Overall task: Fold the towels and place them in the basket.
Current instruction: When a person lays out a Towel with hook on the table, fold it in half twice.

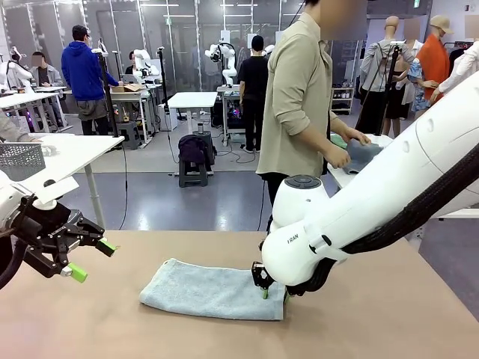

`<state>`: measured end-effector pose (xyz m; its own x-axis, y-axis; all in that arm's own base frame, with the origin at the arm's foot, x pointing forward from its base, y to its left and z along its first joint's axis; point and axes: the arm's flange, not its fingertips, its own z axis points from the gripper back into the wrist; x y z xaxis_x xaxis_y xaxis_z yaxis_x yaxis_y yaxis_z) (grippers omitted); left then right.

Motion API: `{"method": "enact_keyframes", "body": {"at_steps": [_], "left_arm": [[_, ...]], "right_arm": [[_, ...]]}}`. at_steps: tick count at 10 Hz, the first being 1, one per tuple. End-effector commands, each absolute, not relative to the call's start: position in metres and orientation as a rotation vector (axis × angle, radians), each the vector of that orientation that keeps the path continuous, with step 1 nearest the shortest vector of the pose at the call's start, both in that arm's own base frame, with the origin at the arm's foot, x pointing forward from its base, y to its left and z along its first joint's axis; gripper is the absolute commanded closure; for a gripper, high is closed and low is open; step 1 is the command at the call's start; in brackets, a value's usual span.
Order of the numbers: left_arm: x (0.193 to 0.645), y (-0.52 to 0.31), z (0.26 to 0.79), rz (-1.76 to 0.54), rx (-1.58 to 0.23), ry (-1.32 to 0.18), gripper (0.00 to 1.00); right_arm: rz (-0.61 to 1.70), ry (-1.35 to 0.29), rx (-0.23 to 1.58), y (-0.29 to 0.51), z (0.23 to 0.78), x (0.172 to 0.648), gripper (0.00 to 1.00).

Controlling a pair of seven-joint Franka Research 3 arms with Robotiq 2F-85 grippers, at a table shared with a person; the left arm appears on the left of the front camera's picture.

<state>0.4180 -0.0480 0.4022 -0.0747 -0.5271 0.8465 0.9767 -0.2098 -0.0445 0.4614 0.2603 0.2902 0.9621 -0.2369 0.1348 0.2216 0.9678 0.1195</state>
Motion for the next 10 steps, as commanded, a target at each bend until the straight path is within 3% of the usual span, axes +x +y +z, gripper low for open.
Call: {"method": "enact_keyframes", "body": {"at_steps": [1, 3, 7, 10], "left_arm": [[0.417, -0.046, 0.403, -1.611, -0.916, -0.683, 0.06], [0.417, -0.046, 0.403, -1.611, -0.916, -0.683, 0.06], [0.417, -0.046, 0.403, -1.611, -0.916, -0.683, 0.06], [0.417, -0.046, 0.403, -1.611, -0.916, -0.683, 0.06]], "right_arm": [[-0.257, -0.187, 0.089, 0.264, 0.281, 0.462, 0.62], [-0.251, -0.188, 0.085, 0.265, 0.28, 0.462, 0.62], [-0.258, -0.178, 0.067, 0.264, 0.279, 0.462, 0.96], [-0.247, -0.193, 0.066, 0.253, 0.281, 0.466, 1.0]]}}
